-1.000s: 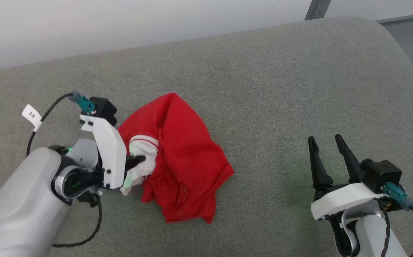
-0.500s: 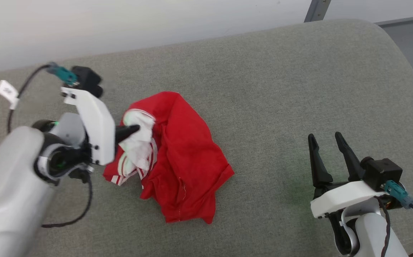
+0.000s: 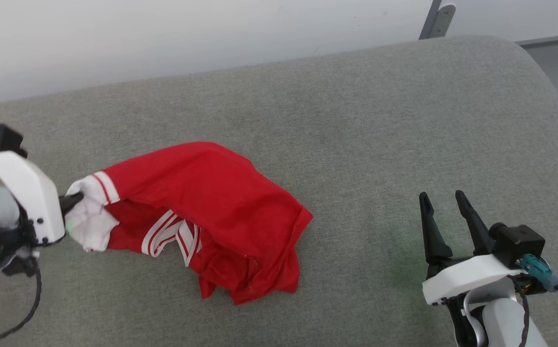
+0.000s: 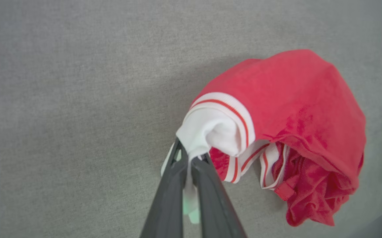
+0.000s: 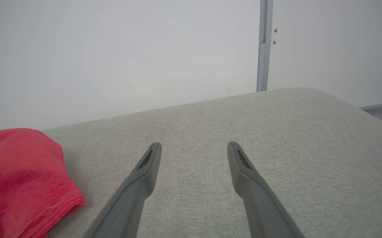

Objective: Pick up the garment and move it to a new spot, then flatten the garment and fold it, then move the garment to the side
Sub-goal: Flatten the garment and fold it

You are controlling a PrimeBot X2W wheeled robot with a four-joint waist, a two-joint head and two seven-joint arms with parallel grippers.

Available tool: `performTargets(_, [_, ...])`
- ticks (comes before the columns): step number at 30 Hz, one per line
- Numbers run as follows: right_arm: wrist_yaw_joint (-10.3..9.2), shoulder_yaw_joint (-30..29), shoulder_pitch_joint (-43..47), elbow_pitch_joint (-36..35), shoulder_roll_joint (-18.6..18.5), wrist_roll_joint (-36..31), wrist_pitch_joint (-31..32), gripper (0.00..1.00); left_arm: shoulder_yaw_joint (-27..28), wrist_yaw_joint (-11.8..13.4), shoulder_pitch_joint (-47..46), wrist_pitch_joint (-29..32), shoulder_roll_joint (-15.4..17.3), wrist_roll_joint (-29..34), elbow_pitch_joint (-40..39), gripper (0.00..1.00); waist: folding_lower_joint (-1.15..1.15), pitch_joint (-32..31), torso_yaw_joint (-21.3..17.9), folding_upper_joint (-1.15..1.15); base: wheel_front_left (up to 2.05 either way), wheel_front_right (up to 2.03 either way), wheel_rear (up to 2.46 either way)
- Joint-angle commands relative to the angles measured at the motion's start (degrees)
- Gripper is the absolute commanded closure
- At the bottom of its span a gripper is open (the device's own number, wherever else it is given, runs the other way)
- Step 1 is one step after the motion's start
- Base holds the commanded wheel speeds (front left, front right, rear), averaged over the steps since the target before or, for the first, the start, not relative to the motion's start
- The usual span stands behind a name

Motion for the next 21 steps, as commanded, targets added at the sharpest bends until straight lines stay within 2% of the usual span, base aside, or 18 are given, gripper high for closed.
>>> performTargets(1, [0.0,-0.1,0.1,-0.07,0.03,-0.37,-0.33,0.0,0.15,0.25,0.8,-0.39,0.12,0.41,0.28,1.0,0.0,-0.08,0.13,0.0,0.0,0.0,0.0])
performTargets(8, [0.0,0.28,0.13,0.46,0.03,-0.41,-0.32,0.0,0.1,1.95,5.23,-1.27,0.61,0.03,4.88,1.0,0.0,-0.41,0.59,0.0,0.0,0.0,0.0])
performTargets(14, [0.0,0.56,0.38,0.72,0.03,-0.61,-0.31,0.0,-1.22,1.45,7.7,-1.55,-0.39,0.23,7.98,1.0,0.0,-0.46,0.92,0.0,0.0,0.0,0.0])
performTargets(16, [0.0,0.63,0.29,0.8,0.02,-0.65,-0.31,0.0,-1.38,1.05,7.58,-2.21,-0.94,0.38,8.47,0.65,0.0,-0.38,1.18,0.0,0.0,0.0,0.0])
performTargets(17, [0.0,0.63,0.12,0.84,0.03,-0.68,-0.31,0.0,-1.57,0.39,6.93,-3.68,-1.1,1.24,8.42,0.18,0.0,-0.33,1.58,0.0,0.0,0.0,0.0])
performTargets(18, [0.0,0.74,0.05,0.9,0.03,-0.69,-0.31,0.0,-1.47,0.06,6.61,-4.58,-1.05,1.66,8.26,0.01,0.0,-0.37,1.76,0.0,0.0,0.0,0.0])
performTargets(21, [0.0,1.16,-0.18,0.99,0.03,-0.85,0.06,0.0,-1.47,-0.68,6.11,-7.74,-0.74,2.78,7.13,0.0,0.0,-0.63,2.41,0.0,0.0,0.0,0.0])
